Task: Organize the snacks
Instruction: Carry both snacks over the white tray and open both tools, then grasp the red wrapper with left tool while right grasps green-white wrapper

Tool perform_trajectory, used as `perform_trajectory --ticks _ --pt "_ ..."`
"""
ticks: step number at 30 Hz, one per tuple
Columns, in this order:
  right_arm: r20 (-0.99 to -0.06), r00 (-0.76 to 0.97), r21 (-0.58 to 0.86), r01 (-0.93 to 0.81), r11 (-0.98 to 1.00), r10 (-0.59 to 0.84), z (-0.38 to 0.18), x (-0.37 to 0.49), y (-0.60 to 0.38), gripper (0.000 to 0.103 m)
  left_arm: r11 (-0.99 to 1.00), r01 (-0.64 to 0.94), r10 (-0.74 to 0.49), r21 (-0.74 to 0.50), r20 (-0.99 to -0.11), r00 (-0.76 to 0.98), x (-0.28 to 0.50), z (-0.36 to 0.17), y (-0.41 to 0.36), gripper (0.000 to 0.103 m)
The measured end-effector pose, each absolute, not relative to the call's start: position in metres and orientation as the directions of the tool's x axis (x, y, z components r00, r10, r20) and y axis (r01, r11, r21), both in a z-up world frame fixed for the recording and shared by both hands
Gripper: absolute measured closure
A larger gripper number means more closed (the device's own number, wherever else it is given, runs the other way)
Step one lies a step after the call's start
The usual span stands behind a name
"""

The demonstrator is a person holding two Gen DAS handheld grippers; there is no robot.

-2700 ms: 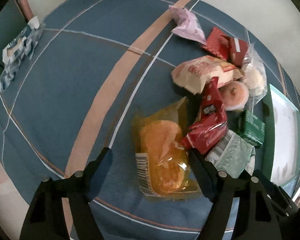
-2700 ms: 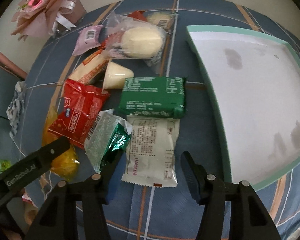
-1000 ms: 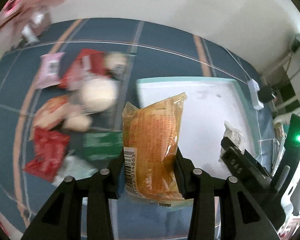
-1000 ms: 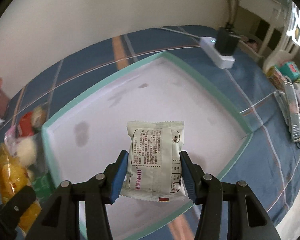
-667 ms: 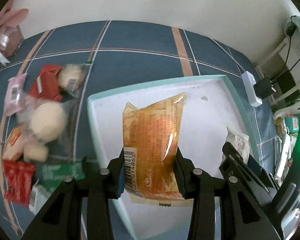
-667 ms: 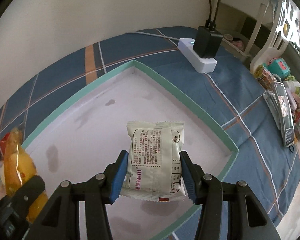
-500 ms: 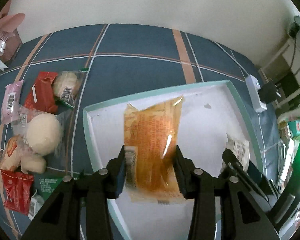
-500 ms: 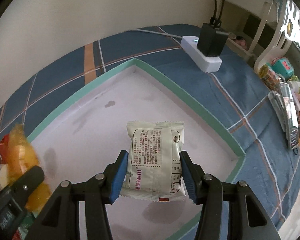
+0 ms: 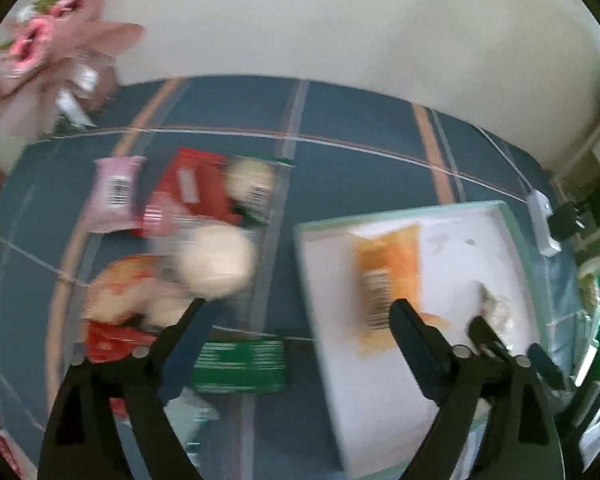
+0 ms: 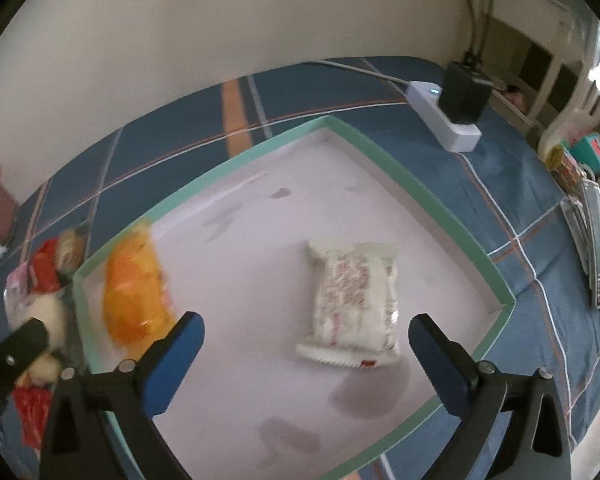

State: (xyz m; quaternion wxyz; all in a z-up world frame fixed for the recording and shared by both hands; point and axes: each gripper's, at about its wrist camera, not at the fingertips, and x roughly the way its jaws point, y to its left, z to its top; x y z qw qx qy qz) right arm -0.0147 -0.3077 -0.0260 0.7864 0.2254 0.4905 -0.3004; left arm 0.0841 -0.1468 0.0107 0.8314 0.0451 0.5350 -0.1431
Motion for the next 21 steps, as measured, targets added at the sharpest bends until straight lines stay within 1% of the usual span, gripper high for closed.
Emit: perform_trajectory --ticks 4,10,13,16,21 --pt "-0.902 0.364 0.056 0.632 0.773 -0.233 -0.016 -0.012 -0.284 0.0 0.975 0.223 -0.086 0.017 -0.892 0.444 0.085 0.016 -0.104 0.008" --pt "-0.877 0.441 0.111 0.576 0.81 -0.193 0.007 -0.013 -0.254 0.0 0.989 0.113 0.031 0.096 -0.881 0.472 0.083 0.019 -0.045 0.008" --pt "-0.864 0.488 0.186 0.538 0.823 -0.124 0.013 -0.012 -0.238 0.0 0.995 0.069 0.034 0.074 -0.884 0.465 0.081 0.02 -0.021 0.008" --pt "-0.86 0.506 0.225 0.488 0.843 -0.063 0.018 -0.008 -0.213 0.0 0.999 0.025 0.023 0.038 -0.894 0.447 0.079 0.015 0.0 0.008" --pt "-0.881 0.471 0.258 0.394 0.882 0.047 0.006 0.004 -0.16 0.0 0.999 -0.031 0.032 0.023 -0.927 0.374 0.079 -0.009 0.023 0.008"
